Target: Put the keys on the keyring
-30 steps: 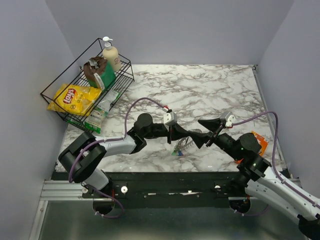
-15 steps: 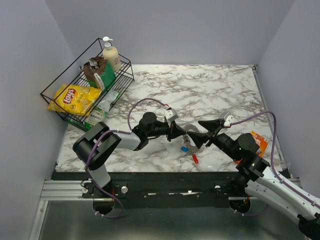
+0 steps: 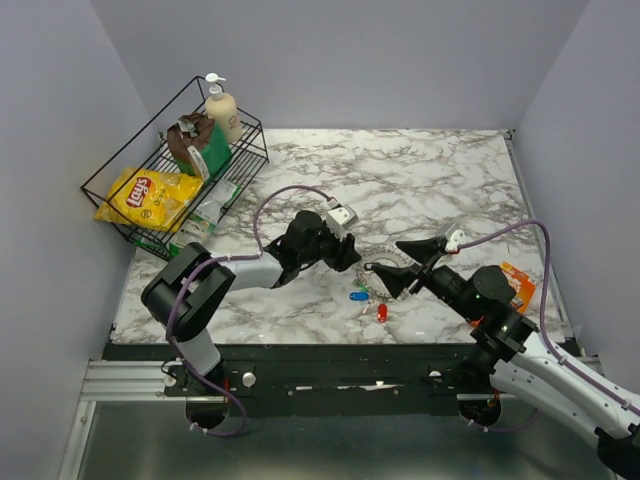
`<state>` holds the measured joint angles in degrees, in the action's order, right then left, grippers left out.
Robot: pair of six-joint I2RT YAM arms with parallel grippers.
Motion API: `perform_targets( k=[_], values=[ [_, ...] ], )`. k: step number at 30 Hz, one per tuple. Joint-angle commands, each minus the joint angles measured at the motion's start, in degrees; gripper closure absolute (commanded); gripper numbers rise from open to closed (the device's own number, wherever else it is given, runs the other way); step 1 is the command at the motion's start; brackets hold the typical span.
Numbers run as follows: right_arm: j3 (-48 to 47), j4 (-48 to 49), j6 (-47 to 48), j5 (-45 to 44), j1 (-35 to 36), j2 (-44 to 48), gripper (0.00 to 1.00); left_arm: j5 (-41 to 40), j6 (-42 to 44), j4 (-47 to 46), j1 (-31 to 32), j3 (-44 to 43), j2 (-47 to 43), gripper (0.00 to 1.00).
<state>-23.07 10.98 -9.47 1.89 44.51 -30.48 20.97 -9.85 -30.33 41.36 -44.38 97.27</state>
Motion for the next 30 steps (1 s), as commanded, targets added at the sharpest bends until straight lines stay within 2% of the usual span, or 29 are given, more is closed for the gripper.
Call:
perform_targets(
  k=[1, 5, 7, 10, 19, 26, 30],
  values=[
    [-0.04, 0.27, -0.28, -1.01, -0.3, -0.55, 0.05, -11.73, 2.46, 8.26, -0.06, 0.26, -5.41, 0.38],
    [-0.48, 0.09, -0.28, -0.92, -0.3, -0.55, 0.0, -16.66, 3.25, 12.3, -0.14, 0.35, -10.08, 0.3],
    [-0.75, 0.09, -0.28, -0.66, -0.39, -0.63, 0.0, -18.94, 3.34, 14.59, -0.14, 0.61, -13.14, 0.18],
    [-1.27, 0.09, -0.28, -0.4, -0.3, -1.34, 0.0, -21.31, 4.05, 16.87, -0.14, 1.49, -17.62, 0.14],
    [-3.47, -0.35, -1.07, -1.45, -0.3, -4.84, 0.0, -26.86, -0.51, 22.23, -0.93, 4.13, -27.04, 0.11],
    [-5.23, -0.96, -1.86, -1.71, -0.3, -7.13, 0.0, -39.76, -10.0, 28.74, -1.2, 2.37, -26.26, 0.1],
    [-5.93, -1.49, -2.04, -1.63, -0.3, -7.66, 0.0, -41.8, -12.21, 32.0, -1.29, 1.22, -24.59, 0.1]
  ],
)
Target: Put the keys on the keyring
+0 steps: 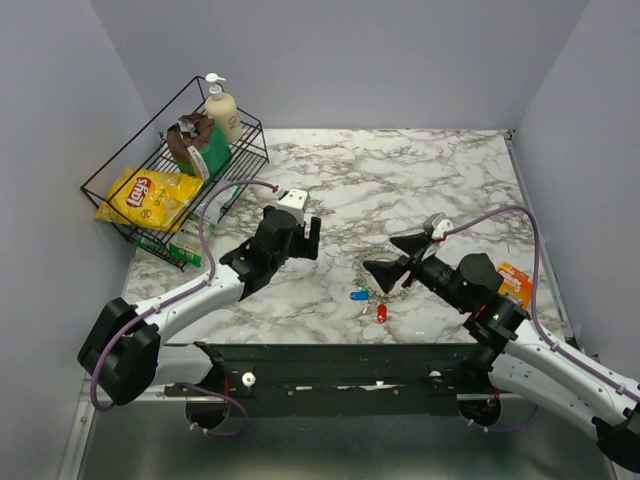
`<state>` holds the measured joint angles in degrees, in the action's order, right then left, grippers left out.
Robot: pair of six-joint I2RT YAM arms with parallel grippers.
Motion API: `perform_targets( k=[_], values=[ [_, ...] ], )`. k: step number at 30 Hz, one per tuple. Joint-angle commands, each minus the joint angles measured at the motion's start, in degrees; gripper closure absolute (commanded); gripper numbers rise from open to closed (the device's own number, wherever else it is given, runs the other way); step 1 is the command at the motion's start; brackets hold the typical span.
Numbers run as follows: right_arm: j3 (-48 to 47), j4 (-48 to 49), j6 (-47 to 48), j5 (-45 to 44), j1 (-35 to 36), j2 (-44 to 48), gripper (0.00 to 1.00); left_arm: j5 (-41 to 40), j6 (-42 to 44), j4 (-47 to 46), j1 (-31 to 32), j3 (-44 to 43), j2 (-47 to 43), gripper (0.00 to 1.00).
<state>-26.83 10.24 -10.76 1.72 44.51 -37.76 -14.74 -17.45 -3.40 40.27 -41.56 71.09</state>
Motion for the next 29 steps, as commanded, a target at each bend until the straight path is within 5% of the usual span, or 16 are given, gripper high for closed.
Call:
perform_targets(
  k=[1, 24, 29],
  values=[
    [-2.35, -1.01, -0.84, -1.45, -0.3, -0.47, 0.0, -5.48, -4.96, 4.72, -0.19, -1.25, 1.68, 0.1],
    [-4.28, -3.3, -1.1, 0.04, -0.3, -3.02, 0.0, -10.31, -4.26, -9.76, -0.1, 15.17, -23.97, 0.1],
    [-4.28, -3.12, -1.45, -0.31, -0.3, -2.15, 0.0, -9.08, -3.73, -13.21, -0.1, 18.36, -27.93, 0.03]
  ],
)
